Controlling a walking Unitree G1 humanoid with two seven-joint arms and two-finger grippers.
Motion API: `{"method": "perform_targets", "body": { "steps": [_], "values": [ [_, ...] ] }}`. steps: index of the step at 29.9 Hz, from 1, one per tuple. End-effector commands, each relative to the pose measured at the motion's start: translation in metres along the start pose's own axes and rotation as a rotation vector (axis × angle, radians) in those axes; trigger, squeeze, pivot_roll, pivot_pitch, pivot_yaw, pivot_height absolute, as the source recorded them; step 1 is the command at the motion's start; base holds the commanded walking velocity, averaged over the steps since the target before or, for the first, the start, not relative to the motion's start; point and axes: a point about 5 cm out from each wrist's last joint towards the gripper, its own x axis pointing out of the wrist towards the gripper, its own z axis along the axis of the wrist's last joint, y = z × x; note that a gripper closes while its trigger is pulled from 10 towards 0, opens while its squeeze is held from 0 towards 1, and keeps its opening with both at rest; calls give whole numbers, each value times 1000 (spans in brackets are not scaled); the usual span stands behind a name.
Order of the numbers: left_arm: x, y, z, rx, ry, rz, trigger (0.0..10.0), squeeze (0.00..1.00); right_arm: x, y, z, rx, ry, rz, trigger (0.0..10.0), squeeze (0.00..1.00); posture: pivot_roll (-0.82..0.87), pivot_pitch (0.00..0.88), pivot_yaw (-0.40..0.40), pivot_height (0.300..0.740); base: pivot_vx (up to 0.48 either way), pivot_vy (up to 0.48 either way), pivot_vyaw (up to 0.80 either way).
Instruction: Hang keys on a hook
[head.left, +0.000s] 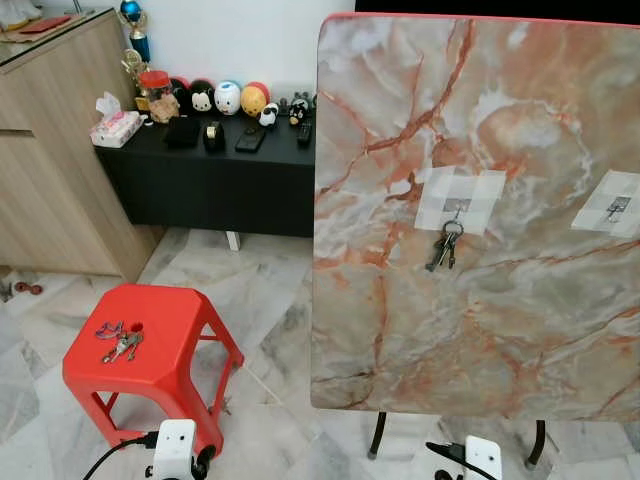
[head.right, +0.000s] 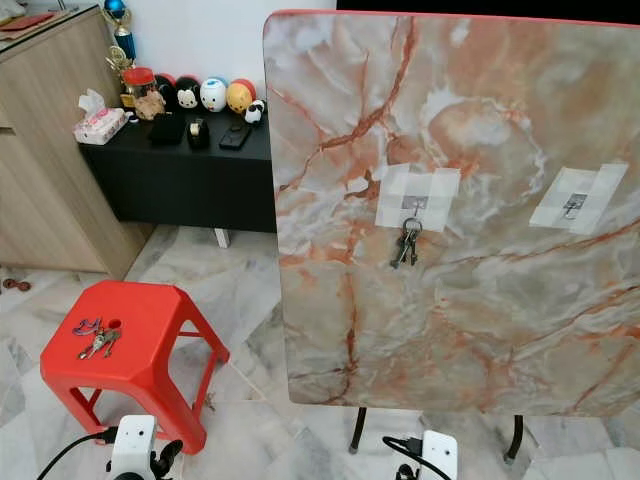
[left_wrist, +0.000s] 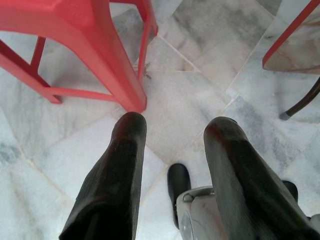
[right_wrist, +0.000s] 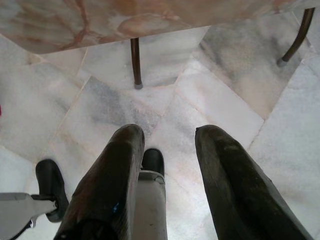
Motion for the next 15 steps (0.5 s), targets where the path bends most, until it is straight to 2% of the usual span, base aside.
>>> {"method": "perform_targets", "body": {
  "steps": [1,5,15],
  "values": [
    [0,-2,-3,-6,29,0,10000,0,0,-3,-1,-7,18,-10,10000,0,136,0,-35,740,0,0,0],
    [2,-6,-1,-15,34,-13,10000,0,1,-3,2,23,8,-13,10000,0,133,0,-27,740,0,0,0],
    [2,-6,-4,-18,56,-9,10000,0,1,-5,1,1,26,-24,10000,0,136,0,-24,740,0,366,0]
  ]
}}
